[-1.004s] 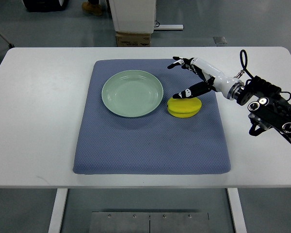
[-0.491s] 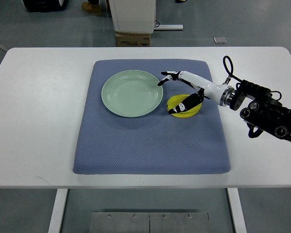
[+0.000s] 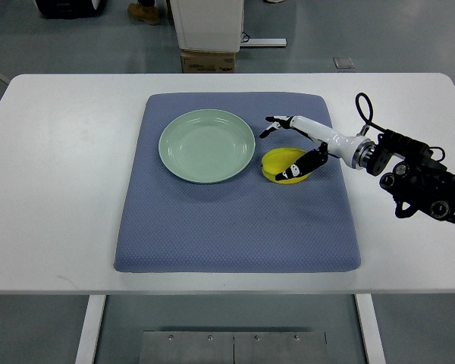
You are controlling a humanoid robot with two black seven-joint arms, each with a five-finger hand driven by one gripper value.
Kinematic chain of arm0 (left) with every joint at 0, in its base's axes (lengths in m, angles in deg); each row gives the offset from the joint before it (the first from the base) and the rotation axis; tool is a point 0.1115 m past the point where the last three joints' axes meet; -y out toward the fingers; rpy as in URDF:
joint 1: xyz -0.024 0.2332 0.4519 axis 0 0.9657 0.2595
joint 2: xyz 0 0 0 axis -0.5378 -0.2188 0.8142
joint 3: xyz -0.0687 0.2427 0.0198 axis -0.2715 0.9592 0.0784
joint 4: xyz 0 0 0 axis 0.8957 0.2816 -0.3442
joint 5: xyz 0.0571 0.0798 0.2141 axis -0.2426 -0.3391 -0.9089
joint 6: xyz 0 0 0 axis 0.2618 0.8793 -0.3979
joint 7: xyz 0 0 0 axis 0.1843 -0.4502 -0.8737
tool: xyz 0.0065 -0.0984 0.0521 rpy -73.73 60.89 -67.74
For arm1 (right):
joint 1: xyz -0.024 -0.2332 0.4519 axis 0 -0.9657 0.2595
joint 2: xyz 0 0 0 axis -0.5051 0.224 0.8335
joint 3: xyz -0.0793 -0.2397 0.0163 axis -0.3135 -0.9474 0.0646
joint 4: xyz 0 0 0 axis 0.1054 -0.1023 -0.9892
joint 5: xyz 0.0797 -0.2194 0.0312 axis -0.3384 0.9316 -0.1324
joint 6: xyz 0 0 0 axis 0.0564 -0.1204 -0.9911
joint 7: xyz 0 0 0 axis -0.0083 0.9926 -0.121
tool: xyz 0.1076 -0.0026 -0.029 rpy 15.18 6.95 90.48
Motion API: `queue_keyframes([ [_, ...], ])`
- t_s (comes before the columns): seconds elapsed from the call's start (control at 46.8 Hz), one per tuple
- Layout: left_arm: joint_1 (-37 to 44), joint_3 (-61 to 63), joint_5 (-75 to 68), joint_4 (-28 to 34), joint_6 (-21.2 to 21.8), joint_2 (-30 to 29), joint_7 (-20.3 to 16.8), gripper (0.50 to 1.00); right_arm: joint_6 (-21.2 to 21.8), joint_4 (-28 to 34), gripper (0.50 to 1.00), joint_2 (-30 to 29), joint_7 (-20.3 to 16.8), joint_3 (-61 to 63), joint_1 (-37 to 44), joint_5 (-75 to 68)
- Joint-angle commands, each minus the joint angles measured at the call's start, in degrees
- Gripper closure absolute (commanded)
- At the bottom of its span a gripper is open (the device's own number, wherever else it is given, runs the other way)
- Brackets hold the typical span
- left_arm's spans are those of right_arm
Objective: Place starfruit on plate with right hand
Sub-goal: 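Close the right hand fingers around the yellow starfruit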
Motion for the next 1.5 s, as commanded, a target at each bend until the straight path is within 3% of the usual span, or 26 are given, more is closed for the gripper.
queue_keyframes([
  [0.0, 0.0, 0.0, 0.0, 0.0, 0.0, 0.0, 0.0, 0.5, -0.3, -0.7, 0.5, 0.1, 0.1, -0.1, -0.4, 0.0],
  [0.641, 0.0, 0.0, -0.1, 0.0, 0.0, 0.0, 0.0, 0.5, -1.1, -0.9, 0.502, 0.0, 0.1, -1.4, -1.8, 1.1],
  [0.79, 0.1, -0.1, -0.1, 0.0, 0.0, 0.0, 0.0, 0.5, -1.2, -1.1, 0.523, 0.0, 0.1, -1.4, -1.8, 1.1],
  [1.068, 0.1, 0.0, 0.0, 0.0, 0.0, 0.0, 0.0, 0.5, -1.8, -2.0, 0.645, -0.3, 0.1, -1.4, -1.8, 1.1],
  [1.132, 0.1, 0.0, 0.0, 0.0, 0.0, 0.0, 0.0, 0.5, -1.8, -2.2, 0.703, -0.5, 0.1, -1.4, -1.8, 1.1],
  [1.196, 0.0, 0.0, 0.0, 0.0, 0.0, 0.0, 0.0, 0.5, -1.8, -2.4, 0.801, -0.5, 0.1, -1.4, -1.8, 1.1],
  [1.303, 0.0, 0.0, -0.1, 0.0, 0.0, 0.0, 0.0, 0.5, -1.8, -2.5, 0.914, -0.5, 0.1, -1.4, -1.7, 1.1],
  [1.346, 0.0, 0.0, -0.1, 0.0, 0.0, 0.0, 0.0, 0.5, -1.8, -2.5, 0.988, -0.5, 0.1, -1.3, -1.7, 1.1],
  [1.474, 0.0, 0.0, 0.0, 0.0, 0.0, 0.0, 0.0, 0.5, -1.8, -2.6, 1.0, -0.5, 0.1, -1.1, -1.6, 1.1],
])
